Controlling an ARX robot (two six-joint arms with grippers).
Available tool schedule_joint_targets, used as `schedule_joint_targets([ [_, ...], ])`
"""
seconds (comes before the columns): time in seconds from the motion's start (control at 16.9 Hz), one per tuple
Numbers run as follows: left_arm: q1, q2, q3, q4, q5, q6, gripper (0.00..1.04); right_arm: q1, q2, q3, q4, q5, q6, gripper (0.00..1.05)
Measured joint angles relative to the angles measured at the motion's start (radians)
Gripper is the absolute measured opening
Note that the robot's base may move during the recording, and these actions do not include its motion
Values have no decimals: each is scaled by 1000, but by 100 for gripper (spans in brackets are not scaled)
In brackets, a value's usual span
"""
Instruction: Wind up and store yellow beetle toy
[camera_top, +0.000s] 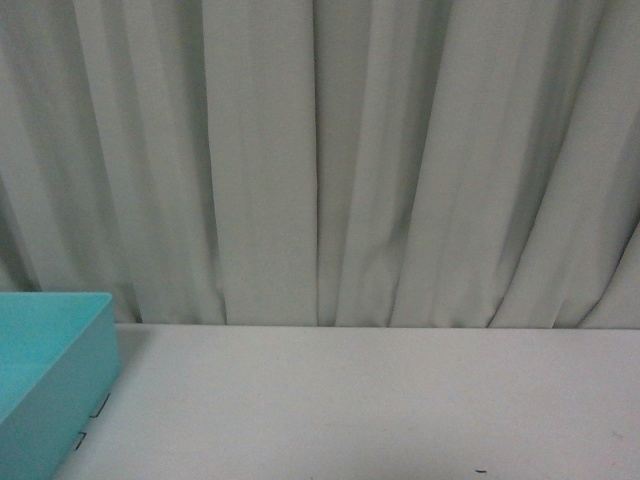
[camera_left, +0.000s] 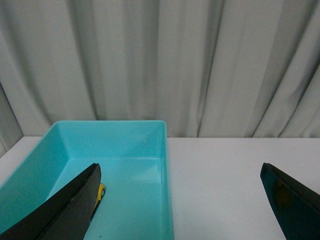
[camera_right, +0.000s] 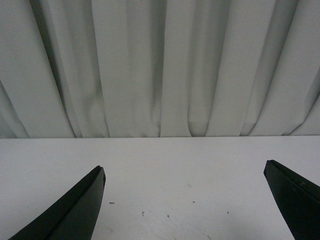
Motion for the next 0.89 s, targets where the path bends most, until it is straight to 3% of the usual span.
schedule_joint_targets([
  [0.89,0,0,0,0,-1,0,98,0,0,0,-1,0,0,98],
])
